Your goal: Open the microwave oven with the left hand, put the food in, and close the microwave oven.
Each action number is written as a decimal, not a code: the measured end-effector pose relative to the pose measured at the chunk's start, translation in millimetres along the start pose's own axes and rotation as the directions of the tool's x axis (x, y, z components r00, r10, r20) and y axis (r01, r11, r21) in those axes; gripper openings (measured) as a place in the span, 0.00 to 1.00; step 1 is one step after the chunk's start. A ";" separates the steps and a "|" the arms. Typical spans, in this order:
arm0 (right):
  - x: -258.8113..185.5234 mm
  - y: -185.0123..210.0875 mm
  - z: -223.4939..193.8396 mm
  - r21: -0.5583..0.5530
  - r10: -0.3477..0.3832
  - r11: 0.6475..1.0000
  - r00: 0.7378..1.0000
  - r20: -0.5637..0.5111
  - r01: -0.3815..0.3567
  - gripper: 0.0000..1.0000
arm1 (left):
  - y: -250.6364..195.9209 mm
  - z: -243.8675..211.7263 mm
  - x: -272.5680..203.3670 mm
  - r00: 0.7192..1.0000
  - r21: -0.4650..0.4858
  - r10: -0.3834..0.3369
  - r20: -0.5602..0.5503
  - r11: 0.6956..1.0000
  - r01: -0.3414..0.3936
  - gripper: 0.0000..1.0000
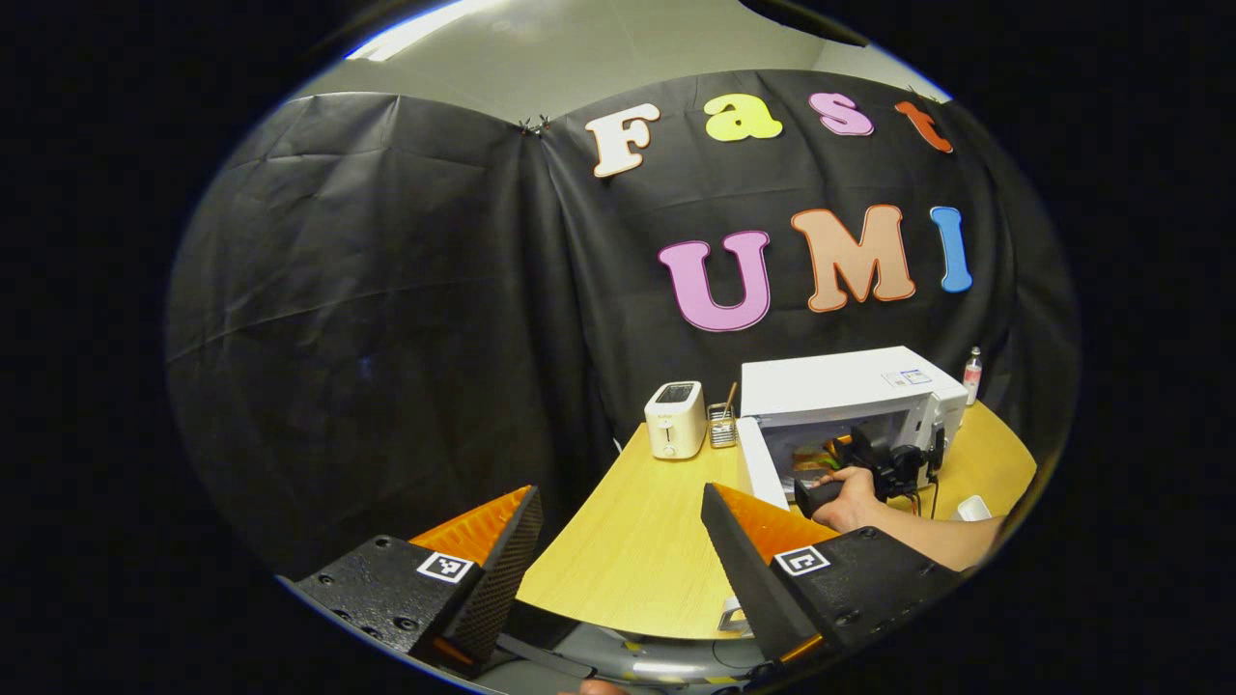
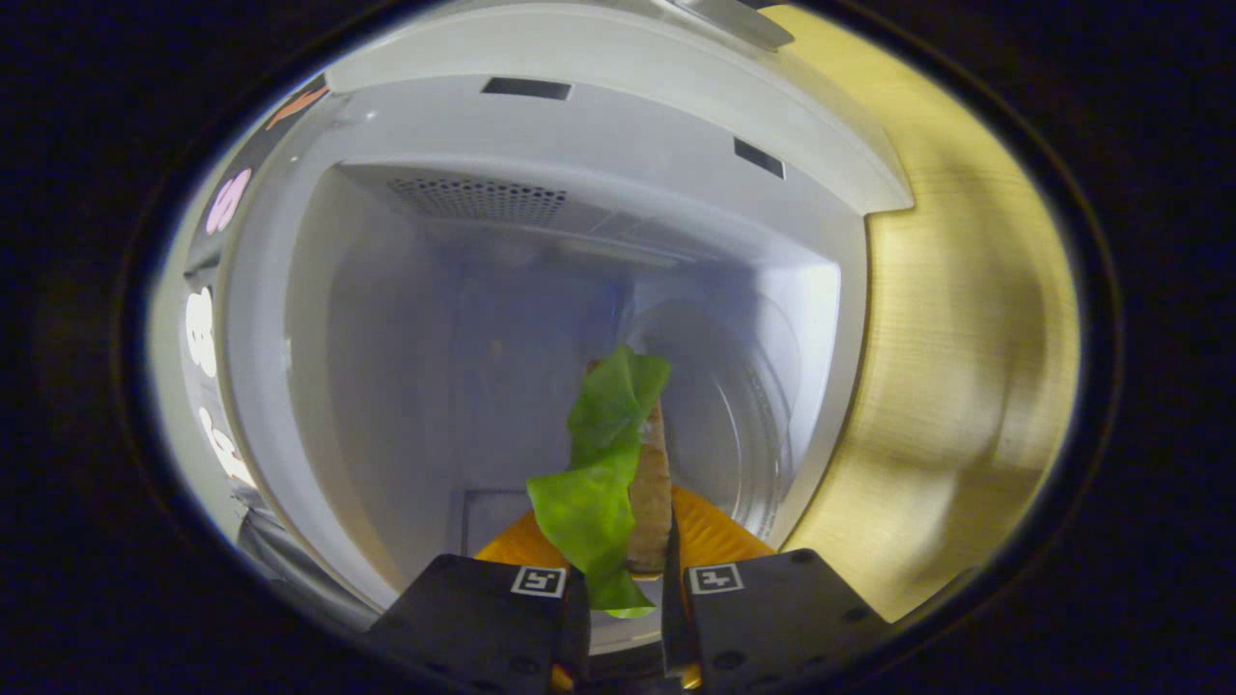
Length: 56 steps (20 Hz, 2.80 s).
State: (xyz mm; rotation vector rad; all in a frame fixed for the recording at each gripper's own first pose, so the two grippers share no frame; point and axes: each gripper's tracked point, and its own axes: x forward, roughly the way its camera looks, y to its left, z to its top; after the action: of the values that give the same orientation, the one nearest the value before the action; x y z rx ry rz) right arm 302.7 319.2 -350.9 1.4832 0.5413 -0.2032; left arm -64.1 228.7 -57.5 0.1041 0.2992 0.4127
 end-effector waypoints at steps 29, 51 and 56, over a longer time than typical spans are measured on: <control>-7.3 5.6 28.9 -0.773 0.038 0.630 0.993 0.116 0.066 0.98 | -16.5 -6.7 -13.8 0.996 0.026 -0.090 0.003 0.996 0.090 0.97; -239.2 81.1 71.5 -0.955 0.284 0.192 0.945 -0.165 -0.225 0.99 | 9.9 -52.4 -20.1 0.992 -0.048 -0.120 0.043 0.991 0.122 0.98; -308.8 90.8 101.1 -0.945 0.298 0.253 0.946 -0.126 -0.206 0.99 | 2.8 -84.0 -15.3 0.983 -0.094 -0.185 0.014 0.978 0.186 0.95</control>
State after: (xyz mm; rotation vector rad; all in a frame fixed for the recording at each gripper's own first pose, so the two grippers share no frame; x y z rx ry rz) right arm 98.6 168.9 -128.3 0.3002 0.2267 0.3165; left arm -104.3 228.3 -132.9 -0.0159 0.2812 0.2405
